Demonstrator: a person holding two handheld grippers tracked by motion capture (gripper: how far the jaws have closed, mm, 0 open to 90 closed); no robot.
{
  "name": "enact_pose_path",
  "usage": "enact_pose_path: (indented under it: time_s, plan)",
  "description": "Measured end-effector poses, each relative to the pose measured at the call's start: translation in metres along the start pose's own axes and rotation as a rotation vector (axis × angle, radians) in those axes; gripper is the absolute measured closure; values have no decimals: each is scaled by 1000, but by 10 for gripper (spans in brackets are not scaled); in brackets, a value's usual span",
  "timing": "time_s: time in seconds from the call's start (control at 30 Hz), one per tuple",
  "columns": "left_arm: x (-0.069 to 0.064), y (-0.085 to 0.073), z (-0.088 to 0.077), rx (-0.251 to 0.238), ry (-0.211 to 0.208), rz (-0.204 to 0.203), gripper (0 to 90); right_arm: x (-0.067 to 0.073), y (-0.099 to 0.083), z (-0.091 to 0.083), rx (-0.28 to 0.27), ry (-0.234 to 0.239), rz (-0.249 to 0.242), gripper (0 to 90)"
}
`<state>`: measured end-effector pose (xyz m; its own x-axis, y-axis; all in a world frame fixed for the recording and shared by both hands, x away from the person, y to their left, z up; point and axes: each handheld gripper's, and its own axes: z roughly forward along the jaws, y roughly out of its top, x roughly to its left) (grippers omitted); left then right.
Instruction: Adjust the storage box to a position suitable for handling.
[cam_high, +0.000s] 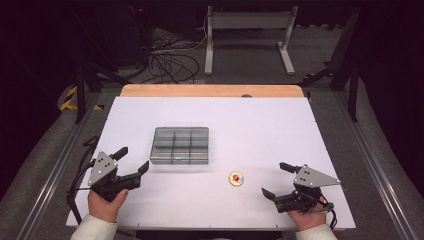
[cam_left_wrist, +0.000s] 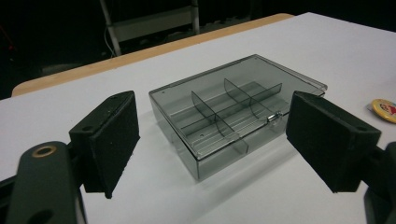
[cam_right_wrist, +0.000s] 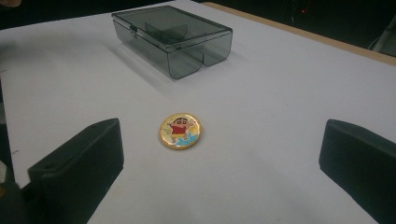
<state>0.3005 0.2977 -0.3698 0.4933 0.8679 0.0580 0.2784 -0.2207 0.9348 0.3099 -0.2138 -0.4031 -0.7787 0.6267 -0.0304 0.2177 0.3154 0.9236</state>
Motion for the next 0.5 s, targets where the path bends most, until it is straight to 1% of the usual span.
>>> enact_pose_path:
  time_s: [0.2, 0.27, 0.37, 0.4, 0.5]
  plan:
    - [6, 5, 6, 18, -3, -16, 182, 0, -1, 1, 5, 0, 6, 1]
    - [7, 6, 7, 23, 3, -19, 187, 0, -1, 1, 5, 1, 7, 1]
    - [9, 8, 10, 31, 11, -27, 207, 0, -1, 1, 6, 1, 7, 1]
    - [10, 8, 12, 38, 10, -34, 211, 0, -1, 1, 7, 1, 7, 1]
    - [12, 9, 13, 45, 7, -38, 221, 0, -1, 1, 7, 3, 7, 2]
